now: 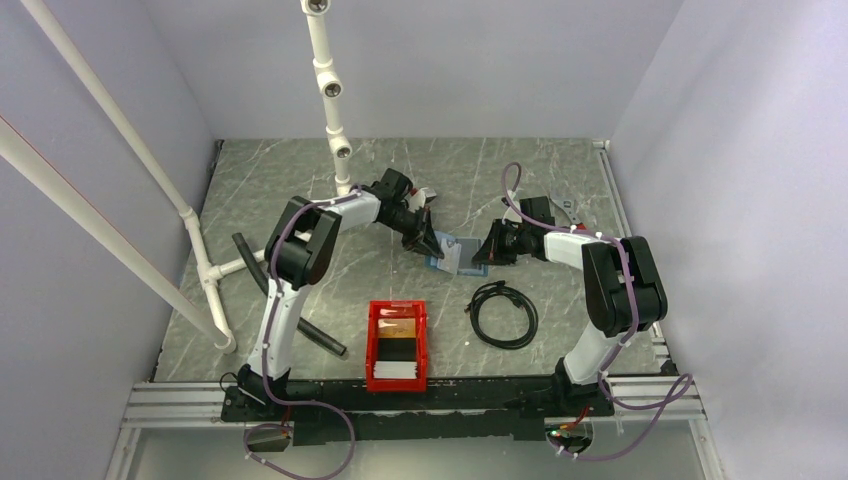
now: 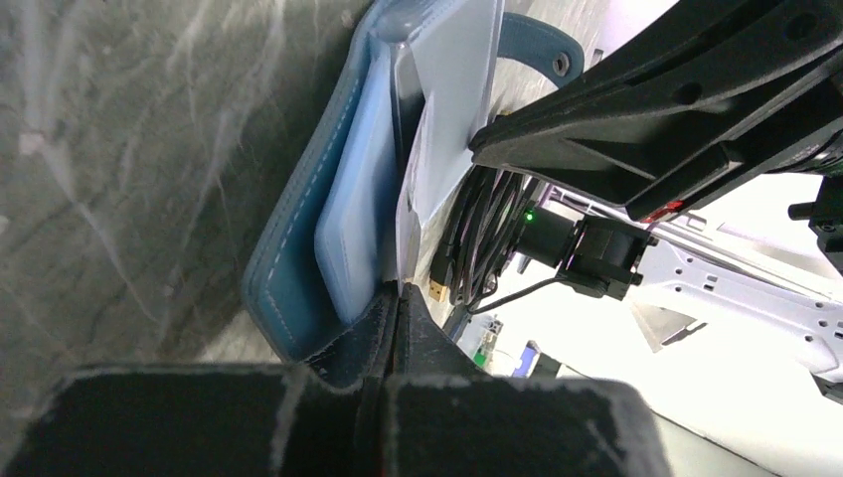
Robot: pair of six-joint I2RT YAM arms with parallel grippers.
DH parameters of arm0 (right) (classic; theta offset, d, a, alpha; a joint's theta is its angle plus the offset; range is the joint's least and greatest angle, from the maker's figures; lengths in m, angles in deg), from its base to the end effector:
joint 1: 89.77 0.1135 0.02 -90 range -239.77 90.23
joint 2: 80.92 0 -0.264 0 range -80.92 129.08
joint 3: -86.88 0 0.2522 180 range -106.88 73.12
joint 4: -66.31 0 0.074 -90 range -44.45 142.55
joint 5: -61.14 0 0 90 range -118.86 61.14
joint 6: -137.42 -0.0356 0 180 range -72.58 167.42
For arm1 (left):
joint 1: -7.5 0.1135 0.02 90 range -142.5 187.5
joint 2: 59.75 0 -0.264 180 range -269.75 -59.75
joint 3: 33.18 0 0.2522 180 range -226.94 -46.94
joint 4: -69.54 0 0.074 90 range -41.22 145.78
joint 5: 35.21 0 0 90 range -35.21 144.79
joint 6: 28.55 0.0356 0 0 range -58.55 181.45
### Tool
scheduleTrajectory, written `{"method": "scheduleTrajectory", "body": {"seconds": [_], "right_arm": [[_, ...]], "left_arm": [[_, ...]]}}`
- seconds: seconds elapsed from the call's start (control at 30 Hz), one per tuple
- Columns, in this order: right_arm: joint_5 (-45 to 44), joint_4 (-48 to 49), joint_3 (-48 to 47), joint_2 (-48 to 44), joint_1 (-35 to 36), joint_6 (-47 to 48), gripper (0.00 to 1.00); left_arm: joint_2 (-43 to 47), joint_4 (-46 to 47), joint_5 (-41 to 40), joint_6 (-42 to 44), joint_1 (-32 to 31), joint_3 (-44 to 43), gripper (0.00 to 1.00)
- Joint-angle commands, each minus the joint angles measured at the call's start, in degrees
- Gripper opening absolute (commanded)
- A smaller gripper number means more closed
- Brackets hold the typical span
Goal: Put the credit cards into the card holder
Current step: Insert the credit card into the card holder.
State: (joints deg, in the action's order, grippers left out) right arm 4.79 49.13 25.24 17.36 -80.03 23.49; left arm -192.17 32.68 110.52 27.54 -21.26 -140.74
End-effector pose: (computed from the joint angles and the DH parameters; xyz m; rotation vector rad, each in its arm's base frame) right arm 0.3136 0.0738 0.1406 0.0647 2.5484 0.9743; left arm 0.3992 -0.2526 0.1195 -0.2299 -2.6217 1.5198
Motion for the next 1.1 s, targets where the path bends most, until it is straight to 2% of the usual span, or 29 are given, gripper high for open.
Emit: {"method": "scheduleTrajectory", "body": {"seconds": [0.0,0.37,0.57,0.77,0.93,1.07], "right_arm": [[-4.2,-1.4,-0.2,0.7,-0.3,2.6,0.0],[-3.8,-0.8,0.0,1.1,-0.2,2.4,0.0],[-3.8,-0.8,0.0,1.4,-0.2,2.4,0.0],[-3.7,-0.7,-0.1,1.7,-0.2,2.4,0.0],[-3.7,-0.7,-0.2,2.0,-0.1,2.3,0.0],[-3.8,-0.7,-0.3,2.0,0.0,2.3,0.0]], "left_arm": [[-2.8,-3.2,1.2,1.0,-0.3,-4.7,0.0],[-5.3,-0.4,-0.9,-1.7,-0.2,-7.6,0.0],[-4.9,-1.7,-5.8,-0.3,0.3,-8.7,0.0],[-5.0,-3.3,-6.8,1.0,0.6,-10.3,0.0],[-4.3,-1.0,-7.6,-0.8,0.6,-9.1,0.0],[-3.5,4.2,-6.3,-4.3,0.0,-6.3,0.0]]}}
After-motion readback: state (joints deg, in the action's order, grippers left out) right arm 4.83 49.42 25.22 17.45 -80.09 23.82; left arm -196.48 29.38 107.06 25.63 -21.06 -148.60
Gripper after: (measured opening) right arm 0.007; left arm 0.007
